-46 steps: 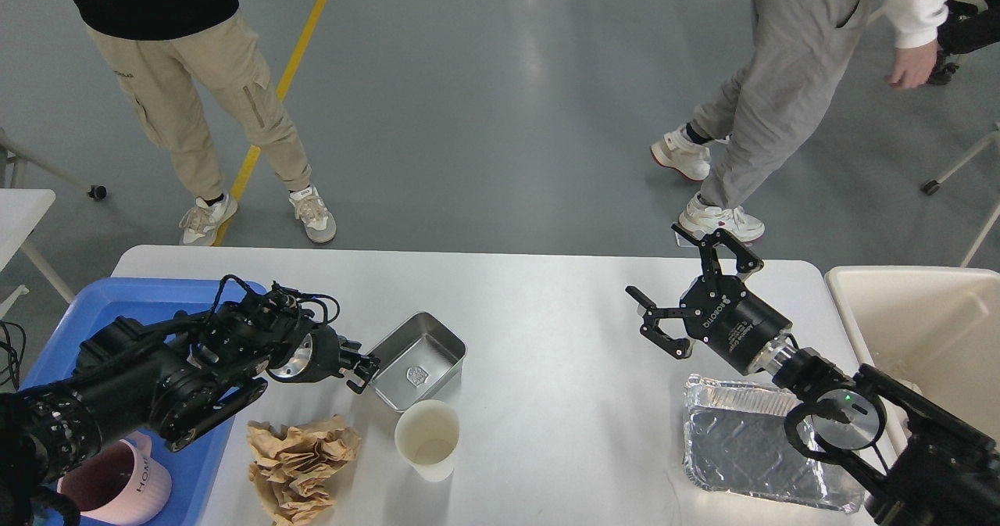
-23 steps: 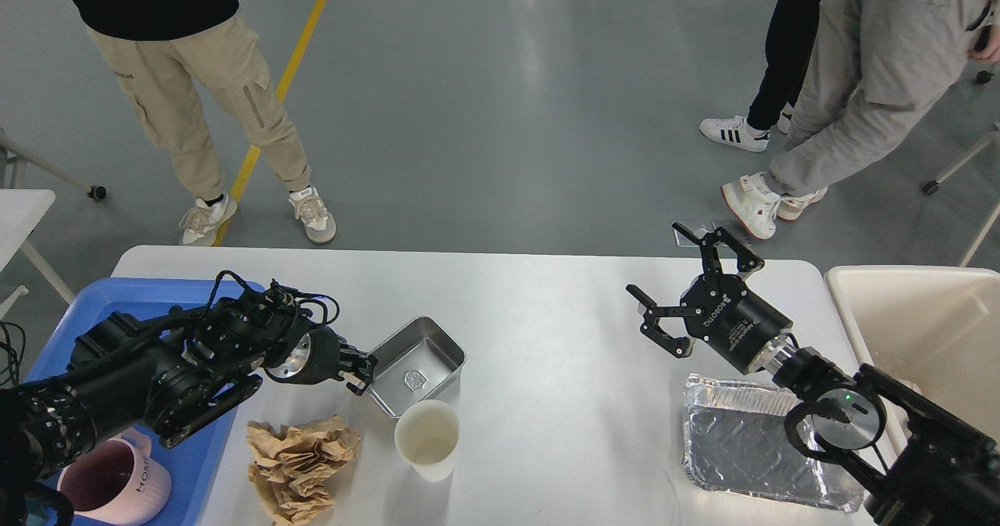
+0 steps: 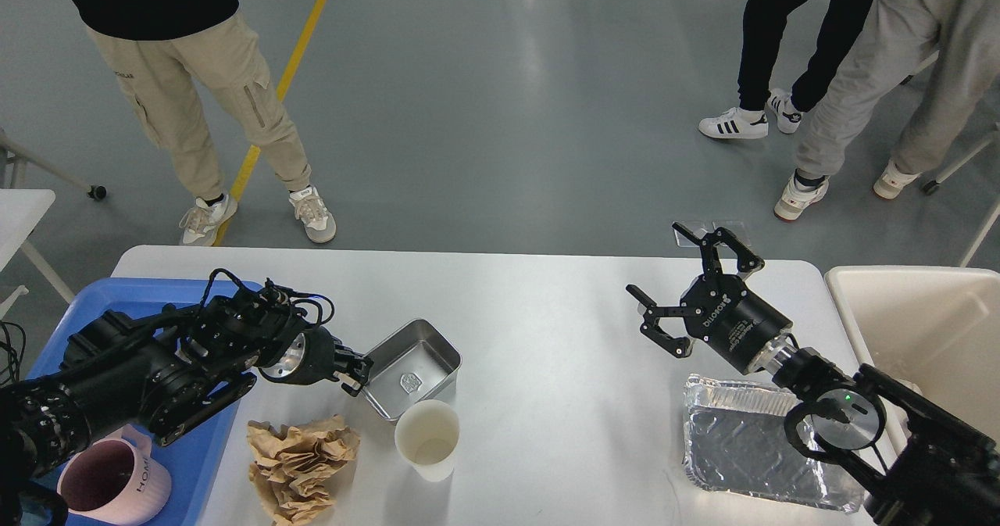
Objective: Tidy desktop
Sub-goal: 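Lift the steel box with the left gripper and set it in the blue tray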
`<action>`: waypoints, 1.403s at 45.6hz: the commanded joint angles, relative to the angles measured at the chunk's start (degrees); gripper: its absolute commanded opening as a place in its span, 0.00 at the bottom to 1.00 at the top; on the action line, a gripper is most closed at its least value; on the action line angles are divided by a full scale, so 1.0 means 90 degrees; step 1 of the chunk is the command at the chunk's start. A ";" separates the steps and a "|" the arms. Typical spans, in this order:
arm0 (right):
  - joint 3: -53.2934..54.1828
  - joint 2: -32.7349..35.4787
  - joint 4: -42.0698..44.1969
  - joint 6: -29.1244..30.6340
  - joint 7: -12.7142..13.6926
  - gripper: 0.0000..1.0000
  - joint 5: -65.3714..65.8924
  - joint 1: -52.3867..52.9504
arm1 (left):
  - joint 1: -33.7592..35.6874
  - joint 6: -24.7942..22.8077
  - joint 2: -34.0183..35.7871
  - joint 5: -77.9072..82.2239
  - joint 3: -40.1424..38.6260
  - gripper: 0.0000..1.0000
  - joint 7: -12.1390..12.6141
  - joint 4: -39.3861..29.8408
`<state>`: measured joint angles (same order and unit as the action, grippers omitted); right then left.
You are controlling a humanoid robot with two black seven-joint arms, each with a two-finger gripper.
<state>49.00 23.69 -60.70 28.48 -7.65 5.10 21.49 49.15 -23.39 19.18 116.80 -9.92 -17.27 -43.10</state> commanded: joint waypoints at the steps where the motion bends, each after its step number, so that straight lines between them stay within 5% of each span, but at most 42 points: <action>1: -0.0005 -0.0034 0.0006 -0.0001 0.0000 1.00 0.0009 -0.0005 | 0.0163 0.0001 0.0037 -0.0096 -0.0128 0.01 -0.0005 -0.0025; 18: -0.0024 -0.0083 0.0064 -0.0020 0.0010 1.00 0.0009 0.0054 | 0.0515 -0.0224 0.1491 -0.1102 -0.0411 0.02 -0.0259 -0.1264; 29: -0.0034 -0.0073 0.0171 -0.0030 0.0010 1.00 0.0019 0.0064 | 0.0310 -0.0302 0.3248 -0.1746 -0.0723 0.04 -0.0308 -0.2739; 40: -0.0044 -0.0064 0.0211 -0.0030 0.0010 1.00 0.0039 0.0034 | -0.0129 -0.0282 0.4977 -0.2479 -0.1222 0.04 -0.0679 -0.3648; 53: -0.0024 -0.0025 0.0201 -0.0030 0.0010 1.00 0.0039 -0.0005 | -0.0188 -0.0126 0.6423 -0.2948 -0.1144 0.04 -0.0845 -0.3883; 64: -0.0005 -0.0025 0.0142 -0.0020 0.0010 1.00 0.0039 -0.0015 | -0.0676 0.0791 0.6687 -0.2763 -0.0890 0.04 -0.0494 -0.3347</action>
<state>48.88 23.46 -59.23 28.21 -7.56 5.45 21.40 45.14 -20.26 78.94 91.01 -18.95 -23.57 -76.53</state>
